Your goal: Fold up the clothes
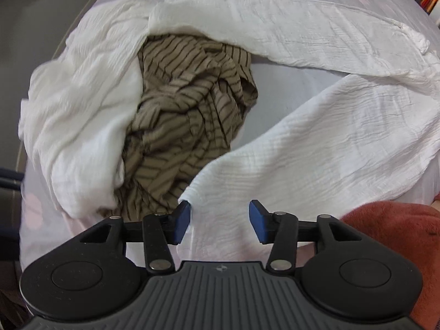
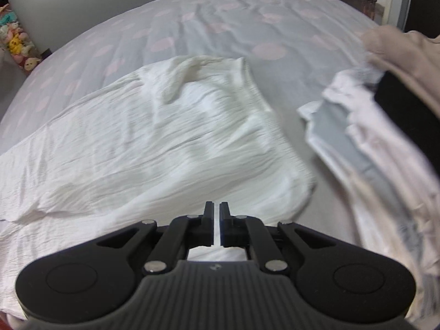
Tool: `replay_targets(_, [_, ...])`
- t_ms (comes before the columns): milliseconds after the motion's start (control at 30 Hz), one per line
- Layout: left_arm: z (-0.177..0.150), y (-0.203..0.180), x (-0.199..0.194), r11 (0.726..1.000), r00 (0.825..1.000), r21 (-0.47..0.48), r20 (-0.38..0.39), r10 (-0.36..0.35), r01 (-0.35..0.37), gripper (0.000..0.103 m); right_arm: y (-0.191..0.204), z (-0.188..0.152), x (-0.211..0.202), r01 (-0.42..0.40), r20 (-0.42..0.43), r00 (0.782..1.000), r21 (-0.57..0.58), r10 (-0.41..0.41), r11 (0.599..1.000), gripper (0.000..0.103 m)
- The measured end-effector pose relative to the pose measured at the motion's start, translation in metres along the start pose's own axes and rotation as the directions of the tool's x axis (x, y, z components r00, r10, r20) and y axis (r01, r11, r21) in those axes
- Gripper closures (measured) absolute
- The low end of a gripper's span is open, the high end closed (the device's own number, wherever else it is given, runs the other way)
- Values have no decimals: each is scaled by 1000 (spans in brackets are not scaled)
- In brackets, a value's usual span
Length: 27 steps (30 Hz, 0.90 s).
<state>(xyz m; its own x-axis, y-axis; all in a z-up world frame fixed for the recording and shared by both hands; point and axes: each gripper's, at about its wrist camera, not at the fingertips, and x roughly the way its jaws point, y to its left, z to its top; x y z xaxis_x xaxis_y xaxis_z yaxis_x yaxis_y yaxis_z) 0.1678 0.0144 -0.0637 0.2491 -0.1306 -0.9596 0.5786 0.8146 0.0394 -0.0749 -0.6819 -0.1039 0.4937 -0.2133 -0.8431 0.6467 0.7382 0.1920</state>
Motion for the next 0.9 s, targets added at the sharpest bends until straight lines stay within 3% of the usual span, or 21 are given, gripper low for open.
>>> replay_targets(200, [13, 6, 14, 999, 999, 12, 30, 39, -39, 53, 20, -15, 10, -48, -14, 999, 28, 48, 998, 86])
replay_targets(367, [10, 8, 36, 999, 999, 8, 0, 50, -50, 53, 24, -25, 16, -51, -3, 999, 69, 51, 996, 82])
replay_targets(433, [8, 9, 42, 999, 999, 3, -10, 42, -42, 69, 24, -26, 15, -48, 9, 999, 69, 47, 996, 80])
replay_targets(467, [5, 9, 42, 1000, 1000, -7, -12, 12, -12, 89, 24, -27, 14, -48, 11, 999, 69, 47, 996, 79])
replay_targets(500, [1, 10, 42, 1000, 1000, -16, -13, -18, 18, 94, 25, -27, 14, -47, 14, 999, 69, 46, 997, 79])
replay_targets(700, [-13, 9, 18, 991, 992, -47, 43, -122, 124, 98, 31, -27, 21, -37, -13, 999, 39, 38, 999, 77])
replay_targets(900, [-20, -18, -20, 948, 941, 20, 112, -319, 319, 99, 35, -27, 22, -35, -24, 999, 22, 35, 999, 77])
